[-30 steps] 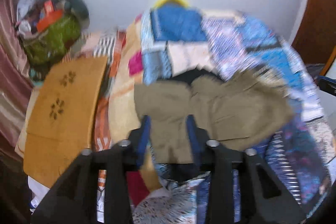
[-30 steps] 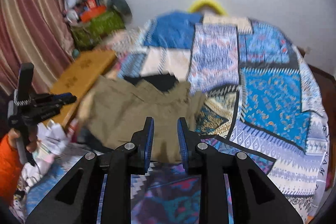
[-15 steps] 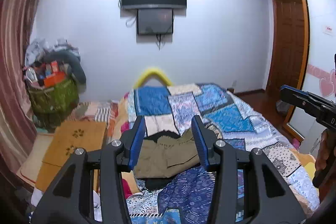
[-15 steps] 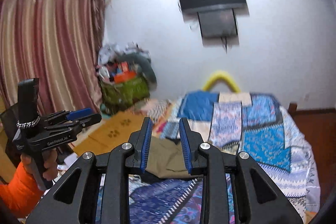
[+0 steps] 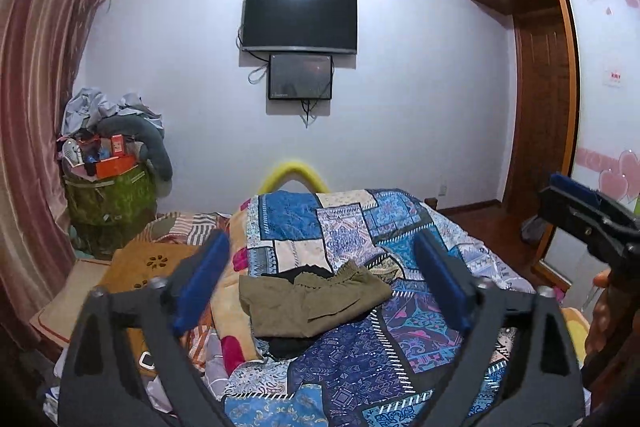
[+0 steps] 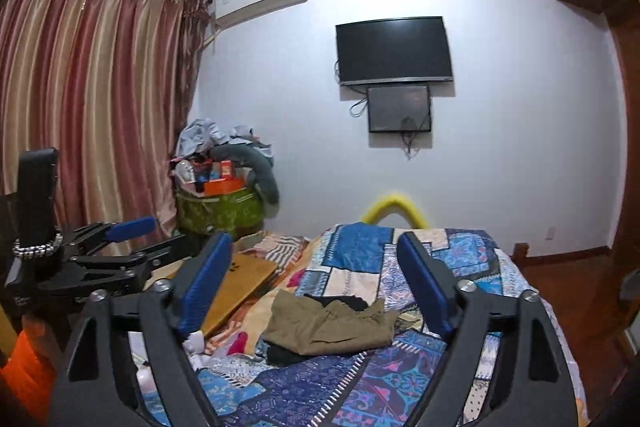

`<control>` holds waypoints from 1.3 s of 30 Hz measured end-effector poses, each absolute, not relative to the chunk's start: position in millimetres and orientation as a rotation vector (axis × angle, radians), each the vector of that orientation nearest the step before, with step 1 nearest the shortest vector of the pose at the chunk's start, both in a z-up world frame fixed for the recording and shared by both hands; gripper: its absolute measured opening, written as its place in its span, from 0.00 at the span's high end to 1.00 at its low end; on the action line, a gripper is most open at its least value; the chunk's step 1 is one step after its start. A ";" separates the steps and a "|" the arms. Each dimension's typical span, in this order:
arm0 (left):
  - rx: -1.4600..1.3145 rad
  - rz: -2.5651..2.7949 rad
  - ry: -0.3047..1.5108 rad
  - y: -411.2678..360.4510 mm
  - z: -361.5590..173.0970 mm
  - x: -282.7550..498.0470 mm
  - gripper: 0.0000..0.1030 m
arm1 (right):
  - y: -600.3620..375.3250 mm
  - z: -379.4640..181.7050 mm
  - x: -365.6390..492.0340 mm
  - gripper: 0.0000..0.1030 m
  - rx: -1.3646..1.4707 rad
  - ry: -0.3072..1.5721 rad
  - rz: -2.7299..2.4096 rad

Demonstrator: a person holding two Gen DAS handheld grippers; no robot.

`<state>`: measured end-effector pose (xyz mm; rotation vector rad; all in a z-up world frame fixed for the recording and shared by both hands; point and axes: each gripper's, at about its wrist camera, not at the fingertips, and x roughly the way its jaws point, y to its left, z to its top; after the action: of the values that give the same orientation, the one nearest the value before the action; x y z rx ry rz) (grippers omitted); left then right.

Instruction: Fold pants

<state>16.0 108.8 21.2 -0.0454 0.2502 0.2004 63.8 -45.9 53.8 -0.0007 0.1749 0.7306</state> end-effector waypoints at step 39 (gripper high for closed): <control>-0.052 0.219 0.232 111.2 9.6 3.8 0.00 | -44.9 40.4 52.8 0.01 0.020 0.218 0.674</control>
<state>3.8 111.2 9.6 -0.0518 0.2324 0.2189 52.8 -44.9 40.4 0.0203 0.2185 0.6745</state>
